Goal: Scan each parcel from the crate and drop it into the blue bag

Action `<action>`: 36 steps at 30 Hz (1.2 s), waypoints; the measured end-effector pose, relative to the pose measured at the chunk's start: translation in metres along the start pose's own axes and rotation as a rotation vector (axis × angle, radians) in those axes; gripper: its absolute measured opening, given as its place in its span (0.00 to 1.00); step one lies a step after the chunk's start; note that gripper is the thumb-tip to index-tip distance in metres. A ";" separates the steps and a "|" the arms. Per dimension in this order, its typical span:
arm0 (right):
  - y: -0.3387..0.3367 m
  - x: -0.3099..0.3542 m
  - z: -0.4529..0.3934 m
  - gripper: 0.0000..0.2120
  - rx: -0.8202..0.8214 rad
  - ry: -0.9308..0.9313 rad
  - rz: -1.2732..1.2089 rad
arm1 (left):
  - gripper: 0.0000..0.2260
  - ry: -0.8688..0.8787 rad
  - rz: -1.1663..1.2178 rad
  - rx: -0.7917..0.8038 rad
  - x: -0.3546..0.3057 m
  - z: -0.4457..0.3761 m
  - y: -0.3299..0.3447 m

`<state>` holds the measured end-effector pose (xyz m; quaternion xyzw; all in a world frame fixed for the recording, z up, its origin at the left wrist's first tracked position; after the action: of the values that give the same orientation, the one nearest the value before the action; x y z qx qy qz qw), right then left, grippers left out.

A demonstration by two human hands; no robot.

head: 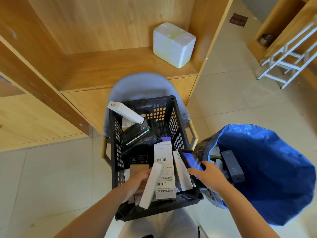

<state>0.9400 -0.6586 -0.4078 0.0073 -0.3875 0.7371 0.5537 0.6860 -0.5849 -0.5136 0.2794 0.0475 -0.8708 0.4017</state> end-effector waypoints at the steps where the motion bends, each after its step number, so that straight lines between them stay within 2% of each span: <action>1: 0.000 -0.001 0.000 0.23 0.001 0.005 -0.003 | 0.14 -0.002 -0.001 0.000 0.000 -0.001 0.002; 7: -0.003 -0.008 -0.002 0.23 -0.015 0.016 -0.002 | 0.24 -0.017 -0.188 -0.045 0.010 -0.015 0.013; 11: -0.006 -0.011 0.000 0.22 -0.025 0.027 0.003 | 0.30 -0.064 -0.180 -0.050 0.012 -0.025 0.023; 17: -0.009 -0.019 0.003 0.22 -0.021 0.040 -0.019 | 0.25 -0.107 -0.258 -0.060 0.000 -0.027 0.022; 21: -0.009 -0.019 0.004 0.22 -0.009 0.038 0.007 | 0.21 -0.076 -0.247 -0.098 -0.013 -0.029 0.009; 28: -0.008 -0.008 0.007 0.22 0.047 0.017 0.002 | 0.17 0.085 -0.146 -0.172 -0.052 -0.014 -0.021; 31: -0.005 0.003 0.009 0.22 0.116 0.000 -0.078 | 0.19 0.168 -0.090 -0.249 -0.070 -0.007 -0.039; 36: -0.002 0.032 0.016 0.16 0.180 -0.096 -0.041 | 0.21 0.249 -0.013 -0.324 -0.087 0.008 -0.060</action>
<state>0.9231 -0.6418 -0.3817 0.1003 -0.3456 0.7563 0.5464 0.6845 -0.4887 -0.4701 0.3162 0.2382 -0.8130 0.4270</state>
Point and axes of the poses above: each hand's wrist, its own z-axis away from the middle knuckle, its own y-axis out of the palm, x = y × z, the point moved 9 cm from there along -z, towards the middle knuckle, and after that the axes turned 4 degrees about z, right-handed, at the moved point
